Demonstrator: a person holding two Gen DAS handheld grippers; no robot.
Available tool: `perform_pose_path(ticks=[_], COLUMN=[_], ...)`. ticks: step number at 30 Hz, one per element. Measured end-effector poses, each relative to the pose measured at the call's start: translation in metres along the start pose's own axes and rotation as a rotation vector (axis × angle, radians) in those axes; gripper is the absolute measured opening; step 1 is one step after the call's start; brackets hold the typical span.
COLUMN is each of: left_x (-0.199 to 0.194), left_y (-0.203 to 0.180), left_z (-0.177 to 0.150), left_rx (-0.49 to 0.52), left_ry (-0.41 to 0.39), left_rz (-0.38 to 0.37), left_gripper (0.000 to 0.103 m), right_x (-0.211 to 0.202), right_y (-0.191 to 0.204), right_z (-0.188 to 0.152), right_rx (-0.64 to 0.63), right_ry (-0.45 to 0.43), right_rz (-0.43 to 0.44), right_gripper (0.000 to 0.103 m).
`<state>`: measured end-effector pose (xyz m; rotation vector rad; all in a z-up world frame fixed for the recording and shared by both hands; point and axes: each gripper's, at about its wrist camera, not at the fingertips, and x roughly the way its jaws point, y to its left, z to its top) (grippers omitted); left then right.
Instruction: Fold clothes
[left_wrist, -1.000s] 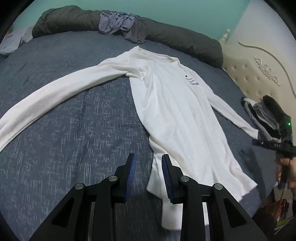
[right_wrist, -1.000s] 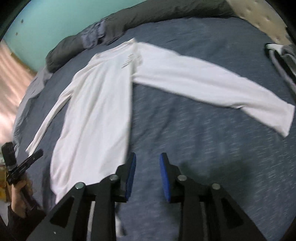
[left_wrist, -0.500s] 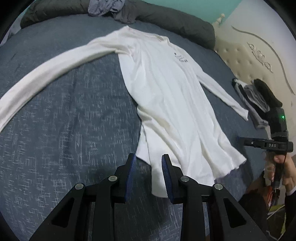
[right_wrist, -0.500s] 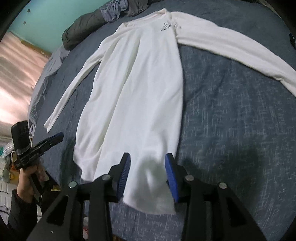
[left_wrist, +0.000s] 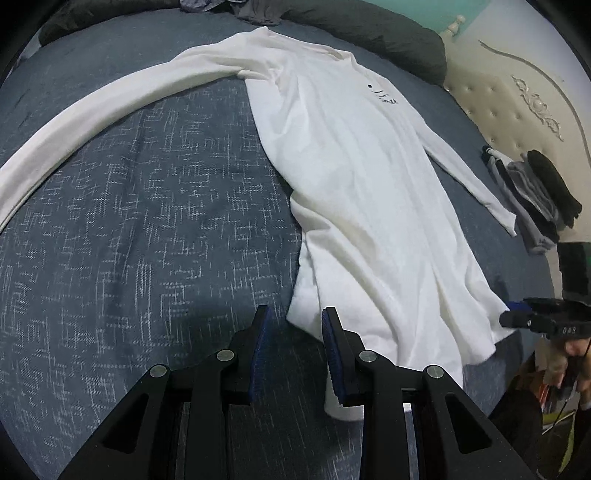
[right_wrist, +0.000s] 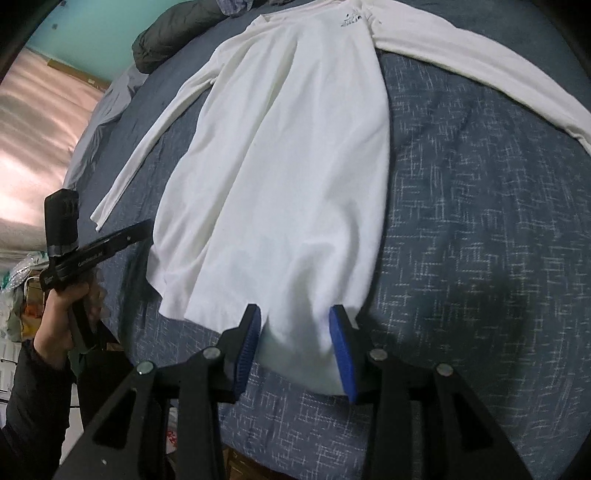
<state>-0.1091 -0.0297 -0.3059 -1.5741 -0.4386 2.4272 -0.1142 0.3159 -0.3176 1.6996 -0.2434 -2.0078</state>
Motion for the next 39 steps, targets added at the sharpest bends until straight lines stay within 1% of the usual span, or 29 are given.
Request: perform_pose_path(ticks=[1, 2, 3, 4, 6, 8, 12, 17, 22, 27, 30, 34, 39], left_x=[0.002, 0.005, 0.007, 0.009, 0.01, 0.008, -0.01, -0.055, -0.105, -0.128, -0.128, -0.113, -0.093], left_y=[0.0, 0.0, 0.001, 0.002, 0.001, -0.004, -0.008, -0.003, 0.012, 0.023, 0.033, 0.044, 0.046], left_z=[0.001, 0.001, 0.001, 0.001, 0.0, -0.002, -0.002, -0.005, -0.009, -0.021, -0.028, -0.035, -0.039], left_rx=[0.001, 0.004, 0.003, 0.003, 0.017, 0.052, 0.073, 0.081, 0.09, 0.085, 0.057, -0.001, -0.033], left_ry=[0.003, 0.007, 0.012, 0.017, 0.02, 0.024, -0.006, -0.073, -0.133, -0.161, -0.164, -0.142, -0.114], left_rz=[-0.004, -0.003, -0.008, -0.012, -0.013, -0.01, -0.029, -0.046, -0.027, 0.007, 0.016, -0.014, -0.028], left_gripper=[0.03, 0.027, 0.02, 0.016, 0.003, 0.003, 0.003, 0.003, 0.003, 0.002, 0.003, 0.003, 0.003], right_x=[0.0, 0.0, 0.0, 0.0, -0.003, -0.006, -0.02, -0.051, -0.067, -0.078, -0.084, -0.092, -0.081], right_y=[0.0, -0.001, -0.002, -0.002, -0.003, -0.004, -0.008, -0.015, -0.024, -0.034, -0.04, -0.048, -0.057], right_z=[0.0, 0.0, -0.001, -0.001, -0.001, 0.0, 0.001, 0.003, 0.002, -0.001, -0.003, -0.005, -0.007], right_rx=[-0.005, -0.01, -0.018, -0.027, -0.037, -0.042, -0.026, -0.013, 0.001, 0.017, 0.026, 0.04, 0.065], right_ry=[-0.003, -0.005, -0.007, -0.01, -0.017, -0.025, -0.066, -0.128, -0.156, -0.173, -0.183, -0.195, -0.18], right_rz=[-0.002, -0.006, -0.013, -0.02, -0.021, -0.018, -0.004, 0.0, -0.018, -0.043, -0.058, -0.078, -0.085], right_gripper=[0.03, 0.022, 0.018, 0.013, 0.008, 0.005, 0.004, 0.004, 0.003, 0.003, 0.003, 0.003, 0.003])
